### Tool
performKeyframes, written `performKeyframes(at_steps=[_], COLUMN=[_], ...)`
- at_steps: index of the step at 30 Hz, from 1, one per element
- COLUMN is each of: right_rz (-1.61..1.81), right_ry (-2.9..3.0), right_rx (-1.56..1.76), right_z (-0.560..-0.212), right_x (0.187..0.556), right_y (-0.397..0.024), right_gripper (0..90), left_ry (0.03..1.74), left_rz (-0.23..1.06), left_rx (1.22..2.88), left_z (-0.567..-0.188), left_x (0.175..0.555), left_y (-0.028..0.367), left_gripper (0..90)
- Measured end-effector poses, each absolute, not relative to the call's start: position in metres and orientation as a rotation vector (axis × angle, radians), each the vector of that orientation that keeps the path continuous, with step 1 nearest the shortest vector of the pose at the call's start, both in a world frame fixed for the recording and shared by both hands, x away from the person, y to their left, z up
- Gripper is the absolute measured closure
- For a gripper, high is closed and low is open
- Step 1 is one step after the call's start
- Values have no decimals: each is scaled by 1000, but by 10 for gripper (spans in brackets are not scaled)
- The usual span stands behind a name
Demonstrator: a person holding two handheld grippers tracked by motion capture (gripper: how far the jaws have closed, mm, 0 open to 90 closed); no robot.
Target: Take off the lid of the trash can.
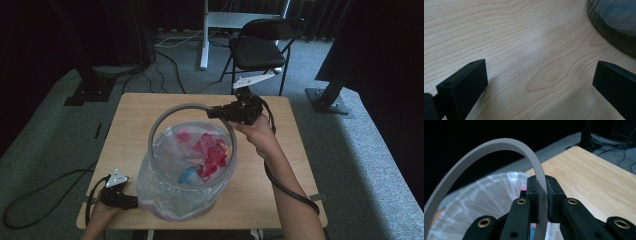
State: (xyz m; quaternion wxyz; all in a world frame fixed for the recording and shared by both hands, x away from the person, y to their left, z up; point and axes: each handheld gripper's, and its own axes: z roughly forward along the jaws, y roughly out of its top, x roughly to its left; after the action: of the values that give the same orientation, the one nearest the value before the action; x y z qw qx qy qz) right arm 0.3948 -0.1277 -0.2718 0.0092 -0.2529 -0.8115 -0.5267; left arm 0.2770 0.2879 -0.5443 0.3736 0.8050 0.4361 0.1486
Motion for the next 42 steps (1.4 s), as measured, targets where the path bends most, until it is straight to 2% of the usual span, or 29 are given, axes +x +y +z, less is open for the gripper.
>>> performKeyframes(at_steps=[19, 42], right_rz=[-1835, -1834], right_ry=[-2391, -2276], right_rx=[-1133, -1500], right_z=[-264, -300], right_x=[395, 384], right_y=[-225, -330], right_gripper=[825, 825], left_ry=[1114, 1114], left_rz=[380, 364], left_rx=[2096, 2103], left_z=[-544, -545], left_x=[277, 278], left_y=[285, 285], left_gripper=[0, 0])
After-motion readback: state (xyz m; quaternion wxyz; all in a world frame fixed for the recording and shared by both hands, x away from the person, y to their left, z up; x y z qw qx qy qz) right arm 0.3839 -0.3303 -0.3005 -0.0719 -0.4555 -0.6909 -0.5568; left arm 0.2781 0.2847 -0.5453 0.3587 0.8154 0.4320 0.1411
